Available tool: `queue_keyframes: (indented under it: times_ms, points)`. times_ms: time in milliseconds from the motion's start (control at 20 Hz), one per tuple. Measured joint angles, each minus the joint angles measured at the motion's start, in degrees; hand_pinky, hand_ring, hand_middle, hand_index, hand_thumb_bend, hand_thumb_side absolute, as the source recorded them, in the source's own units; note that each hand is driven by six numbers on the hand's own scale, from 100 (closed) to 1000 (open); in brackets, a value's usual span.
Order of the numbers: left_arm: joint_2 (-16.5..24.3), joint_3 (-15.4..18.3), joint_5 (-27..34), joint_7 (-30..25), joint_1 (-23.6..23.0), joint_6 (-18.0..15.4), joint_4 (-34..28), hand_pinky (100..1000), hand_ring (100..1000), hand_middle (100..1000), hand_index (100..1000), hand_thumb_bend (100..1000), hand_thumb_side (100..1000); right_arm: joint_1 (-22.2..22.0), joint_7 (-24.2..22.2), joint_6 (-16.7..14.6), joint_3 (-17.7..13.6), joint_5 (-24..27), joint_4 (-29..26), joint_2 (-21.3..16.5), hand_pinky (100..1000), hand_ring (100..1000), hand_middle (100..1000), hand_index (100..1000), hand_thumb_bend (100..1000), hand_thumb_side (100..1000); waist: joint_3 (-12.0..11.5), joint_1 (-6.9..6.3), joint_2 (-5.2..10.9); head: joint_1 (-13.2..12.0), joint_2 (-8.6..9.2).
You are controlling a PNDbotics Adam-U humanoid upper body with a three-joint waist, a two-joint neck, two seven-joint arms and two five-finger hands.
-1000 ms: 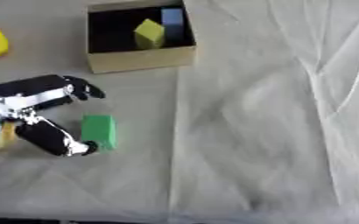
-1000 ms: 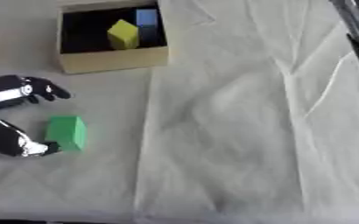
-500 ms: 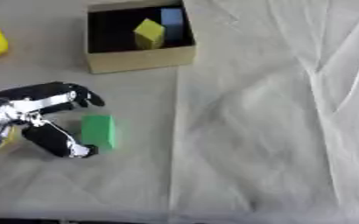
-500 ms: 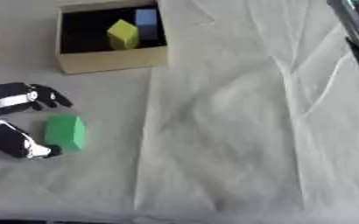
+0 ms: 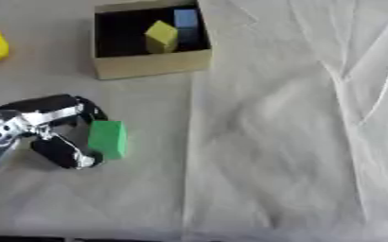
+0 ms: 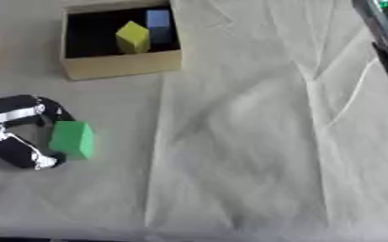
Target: Pick up objects on the table and place them in the box.
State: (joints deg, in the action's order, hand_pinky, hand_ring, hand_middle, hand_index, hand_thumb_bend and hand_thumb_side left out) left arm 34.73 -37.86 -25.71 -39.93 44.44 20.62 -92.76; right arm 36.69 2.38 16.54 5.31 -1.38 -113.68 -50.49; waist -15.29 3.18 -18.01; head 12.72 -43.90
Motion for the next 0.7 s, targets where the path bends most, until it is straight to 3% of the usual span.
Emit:
queue_keyframes:
  times_ms: [350,700]
  points:
    - [0.03,0.26,2.52,1.67,-0.71,0.82,-2.51,743,772,716,730,267,157,-0.95,0.48,0.95,-0.03,0.0,0.0,0.31,797,777,748,830,100,678,-0.01,0.0,-0.02,0.0,0.0]
    - [3.89,4.53,3.22,3.25,-0.64,2.1,-12.97,732,759,701,716,244,130,-1.2,0.7,1.19,-0.16,0.0,0.0,0.31,798,778,747,831,100,678,-0.31,0.0,-0.02,0.46,0.0]
